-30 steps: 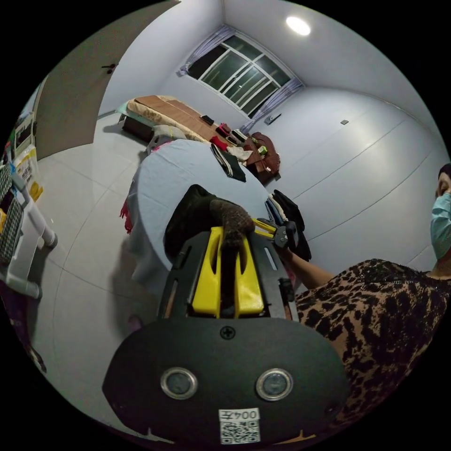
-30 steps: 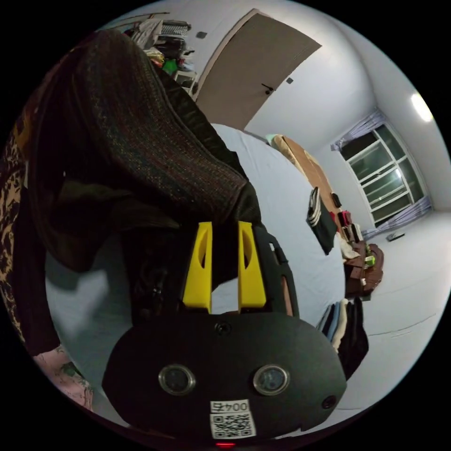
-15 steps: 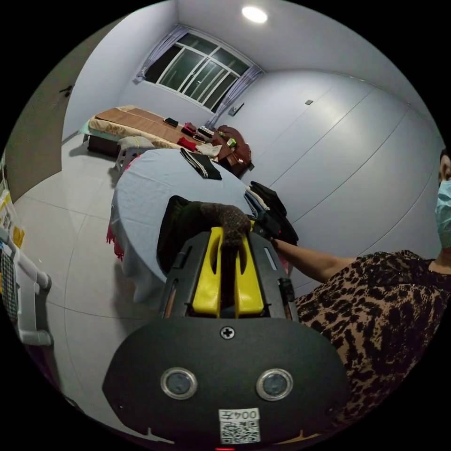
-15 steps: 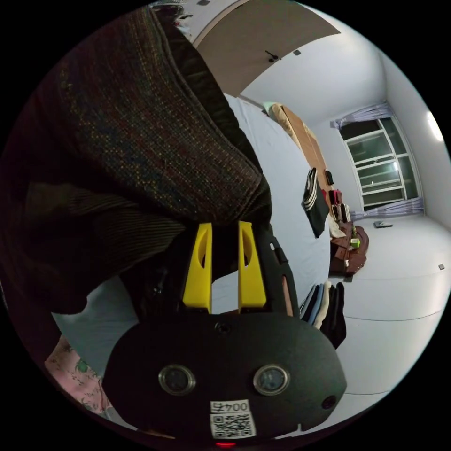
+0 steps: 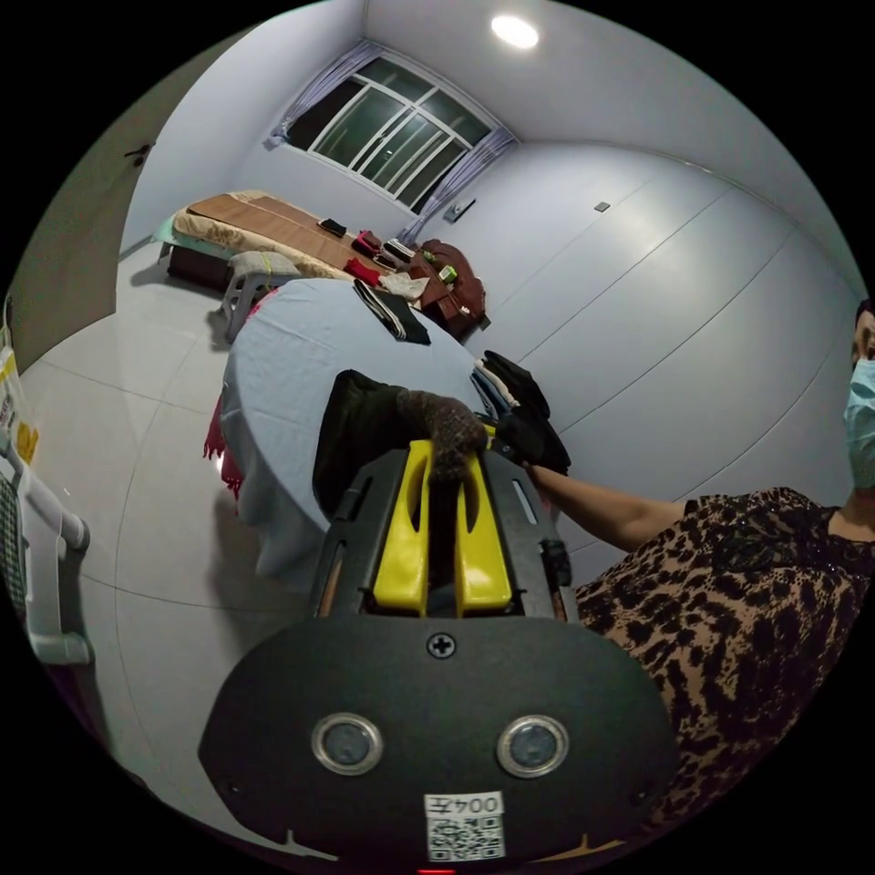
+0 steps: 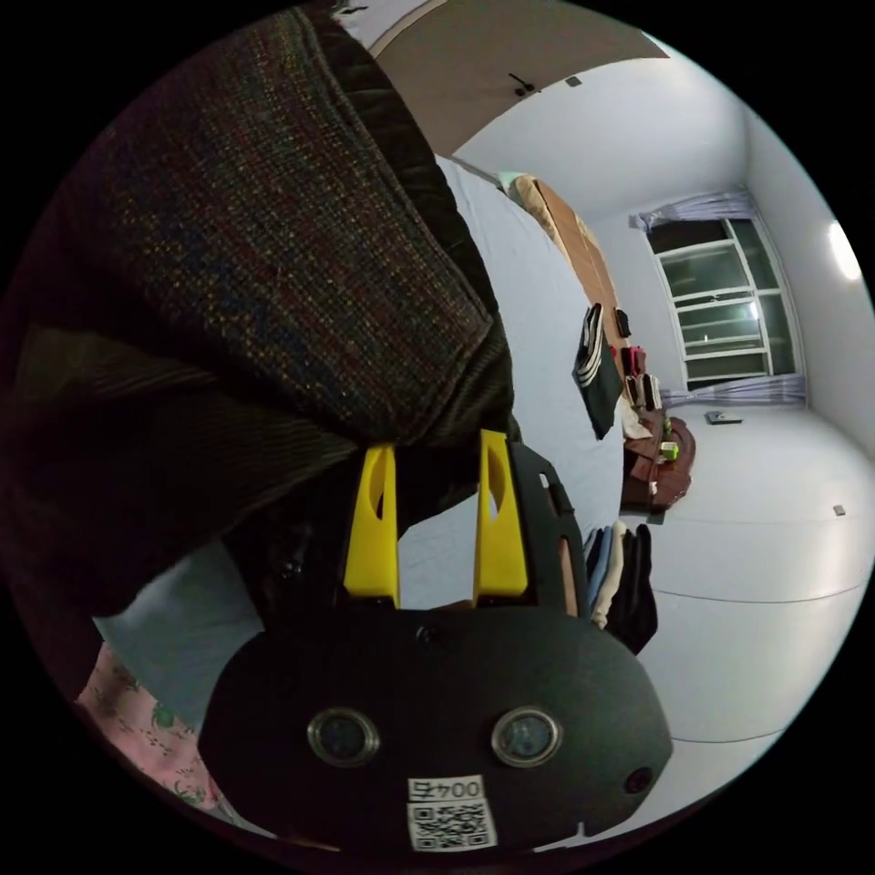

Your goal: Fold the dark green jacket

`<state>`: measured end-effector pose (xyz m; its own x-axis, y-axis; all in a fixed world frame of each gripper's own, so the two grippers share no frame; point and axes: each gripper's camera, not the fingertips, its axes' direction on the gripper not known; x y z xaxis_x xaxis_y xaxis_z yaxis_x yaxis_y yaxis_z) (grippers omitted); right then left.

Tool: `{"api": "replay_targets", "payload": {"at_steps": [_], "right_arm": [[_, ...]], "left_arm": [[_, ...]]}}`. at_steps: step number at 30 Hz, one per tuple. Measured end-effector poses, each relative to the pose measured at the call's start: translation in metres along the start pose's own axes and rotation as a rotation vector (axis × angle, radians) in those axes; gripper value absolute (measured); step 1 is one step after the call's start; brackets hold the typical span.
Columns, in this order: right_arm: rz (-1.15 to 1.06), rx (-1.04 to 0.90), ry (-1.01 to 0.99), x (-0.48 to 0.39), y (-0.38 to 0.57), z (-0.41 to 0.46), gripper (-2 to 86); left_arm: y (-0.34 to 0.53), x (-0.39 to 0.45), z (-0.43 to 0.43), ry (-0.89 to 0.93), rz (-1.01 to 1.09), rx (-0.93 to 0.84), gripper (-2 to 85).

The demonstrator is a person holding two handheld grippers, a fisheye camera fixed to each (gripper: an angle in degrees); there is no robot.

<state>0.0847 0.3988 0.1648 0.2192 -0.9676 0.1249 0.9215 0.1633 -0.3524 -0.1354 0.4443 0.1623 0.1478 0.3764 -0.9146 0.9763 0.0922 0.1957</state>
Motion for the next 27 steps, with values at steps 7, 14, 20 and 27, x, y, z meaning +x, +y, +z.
{"api": "replay_targets", "payload": {"at_steps": [7,14,20,27], "right_arm": [[0.149,0.060,0.045,0.000,0.013,-0.025,11.1],[0.153,0.181,0.065,-0.025,0.027,-0.058,10.7],[0.052,0.090,0.081,-0.062,0.042,-0.048,11.5],[0.177,0.093,0.034,-0.060,0.052,-0.057,4.7]], "left_arm": [[0.005,0.021,0.000,0.006,-0.001,0.000,0.2],[0.013,0.044,0.006,0.026,-0.001,-0.009,0.2],[0.028,0.063,0.009,0.043,-0.022,-0.011,0.2],[0.039,0.095,0.014,-0.010,0.004,0.004,0.2]]}}
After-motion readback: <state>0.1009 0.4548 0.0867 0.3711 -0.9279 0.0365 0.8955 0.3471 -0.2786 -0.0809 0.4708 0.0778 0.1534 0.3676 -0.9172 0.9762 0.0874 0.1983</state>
